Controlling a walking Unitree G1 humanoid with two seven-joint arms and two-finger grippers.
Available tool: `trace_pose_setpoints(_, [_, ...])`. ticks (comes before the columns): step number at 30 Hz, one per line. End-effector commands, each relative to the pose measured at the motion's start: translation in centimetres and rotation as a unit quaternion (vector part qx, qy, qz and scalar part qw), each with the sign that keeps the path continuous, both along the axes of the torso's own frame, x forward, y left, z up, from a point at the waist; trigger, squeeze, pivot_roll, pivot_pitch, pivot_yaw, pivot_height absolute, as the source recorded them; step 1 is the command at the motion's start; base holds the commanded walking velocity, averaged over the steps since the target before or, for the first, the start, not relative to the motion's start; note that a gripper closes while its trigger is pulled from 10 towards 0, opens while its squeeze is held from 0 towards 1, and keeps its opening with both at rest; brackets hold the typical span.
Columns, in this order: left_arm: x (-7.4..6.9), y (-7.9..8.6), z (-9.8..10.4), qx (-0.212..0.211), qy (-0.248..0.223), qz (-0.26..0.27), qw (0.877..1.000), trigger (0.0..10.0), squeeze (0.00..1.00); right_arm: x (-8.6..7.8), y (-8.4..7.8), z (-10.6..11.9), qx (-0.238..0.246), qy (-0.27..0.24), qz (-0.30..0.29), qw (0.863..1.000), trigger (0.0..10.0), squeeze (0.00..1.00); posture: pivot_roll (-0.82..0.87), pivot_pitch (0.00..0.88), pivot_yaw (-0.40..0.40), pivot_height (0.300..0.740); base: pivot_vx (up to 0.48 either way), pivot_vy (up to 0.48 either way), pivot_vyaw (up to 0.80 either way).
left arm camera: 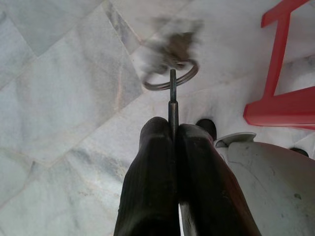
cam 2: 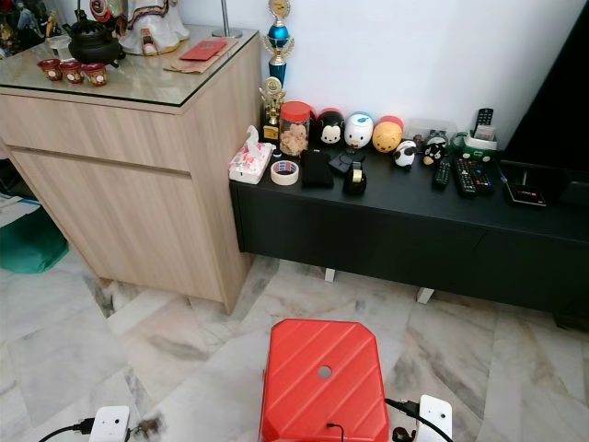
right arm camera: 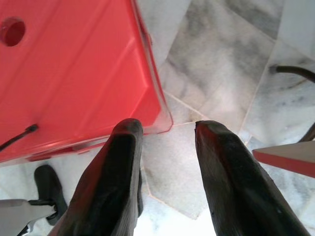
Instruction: Hang keys on a hook
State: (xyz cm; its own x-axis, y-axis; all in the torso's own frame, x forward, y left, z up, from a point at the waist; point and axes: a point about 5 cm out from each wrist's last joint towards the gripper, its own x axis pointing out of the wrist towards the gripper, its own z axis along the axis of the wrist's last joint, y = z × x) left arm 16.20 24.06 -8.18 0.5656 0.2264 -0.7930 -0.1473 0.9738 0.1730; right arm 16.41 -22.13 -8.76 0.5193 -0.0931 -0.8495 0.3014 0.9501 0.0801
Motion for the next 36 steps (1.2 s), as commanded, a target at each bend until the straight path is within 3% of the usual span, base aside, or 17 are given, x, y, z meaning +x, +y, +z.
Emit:
trace_pose_setpoints(1, [-0.2, -0.1, -0.2, -0.006, 0.005, 0.008, 1.0, 10.0, 0.0, -0.1, 0.2, -0.1, 0.001, 0.001, 0.005, 1.0, 10.0, 0.0, 0.05, 0.0, -0.046, 0.74, 0.0, 0.0, 0.0])
trace_pose_setpoints(10, [-1.3, 0.3, -0.5, -0.011, 0.025, 0.019, 0.999, 10.0, 0.0, -0.4, 0.5, -0.3, -0.002, 0.016, 0.023, 1.0, 10.0, 0.0, 0.05, 0.0, -0.045, 0.74, -0.137, 0.0, 0.0])
trace_pose_setpoints(36, [-2.4, 1.0, -0.8, -0.016, 0.041, 0.035, 0.998, 10.0, 0.0, -0.5, 0.6, -0.3, -0.003, 0.013, 0.033, 0.999, 10.0, 0.0, 0.06, 0.0, -0.046, 0.74, -0.268, 0.0, 0.0])
